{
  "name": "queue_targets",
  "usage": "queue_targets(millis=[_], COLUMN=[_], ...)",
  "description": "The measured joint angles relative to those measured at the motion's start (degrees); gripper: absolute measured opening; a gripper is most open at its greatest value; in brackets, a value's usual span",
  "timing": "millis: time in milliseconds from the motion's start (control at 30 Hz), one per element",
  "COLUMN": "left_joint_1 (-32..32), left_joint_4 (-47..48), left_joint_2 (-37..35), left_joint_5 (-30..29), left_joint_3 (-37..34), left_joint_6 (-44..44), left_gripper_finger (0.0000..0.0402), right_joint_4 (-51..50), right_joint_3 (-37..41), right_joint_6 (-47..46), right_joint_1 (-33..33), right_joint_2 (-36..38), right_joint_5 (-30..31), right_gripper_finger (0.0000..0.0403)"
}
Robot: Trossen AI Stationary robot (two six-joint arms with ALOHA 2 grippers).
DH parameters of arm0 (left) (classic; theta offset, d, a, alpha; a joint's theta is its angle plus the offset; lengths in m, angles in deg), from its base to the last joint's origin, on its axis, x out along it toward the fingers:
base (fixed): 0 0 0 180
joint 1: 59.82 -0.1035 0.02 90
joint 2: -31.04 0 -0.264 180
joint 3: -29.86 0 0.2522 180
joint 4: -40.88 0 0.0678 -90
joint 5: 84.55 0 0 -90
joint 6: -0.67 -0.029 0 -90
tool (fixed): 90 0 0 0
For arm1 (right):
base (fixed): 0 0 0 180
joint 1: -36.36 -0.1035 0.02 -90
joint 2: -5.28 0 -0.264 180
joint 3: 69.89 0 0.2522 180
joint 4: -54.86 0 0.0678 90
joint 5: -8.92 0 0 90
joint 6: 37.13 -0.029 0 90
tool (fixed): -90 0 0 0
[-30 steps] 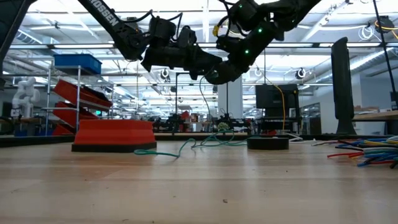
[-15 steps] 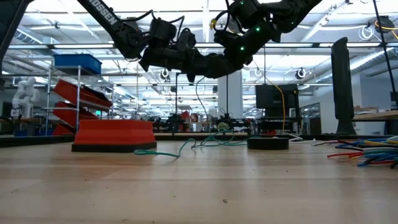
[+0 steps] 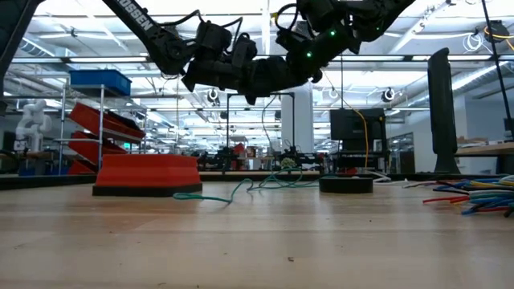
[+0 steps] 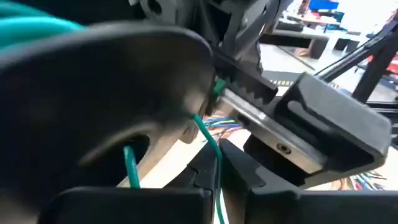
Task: Coiling cords
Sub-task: Coil the green wire cable on the spool
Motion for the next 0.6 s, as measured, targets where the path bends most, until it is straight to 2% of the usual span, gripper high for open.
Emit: queue_targets(millis=[233,600], left_joint_1=[-0.31,-2.10], left_joint_4=[-1.13,-1.09], left_joint_2=[-0.09,-0.78], left_joint_5=[2.23,5.01], left_joint_3=[0.00,0.00], left_joint_6=[-0.45,-0.23], left_gripper_finger=[0.0020,0.0021], right_joint_4=[4.84,5.51], right_joint_3=[0.02,-0.04], right_joint_6=[-0.16,-1.79], right_joint_1=[0.72,1.71], right_joint_2=[-0.04,0.98], right_joint_5=[-3.21,-4.96], right_gripper_finger=[0.0000,0.0000])
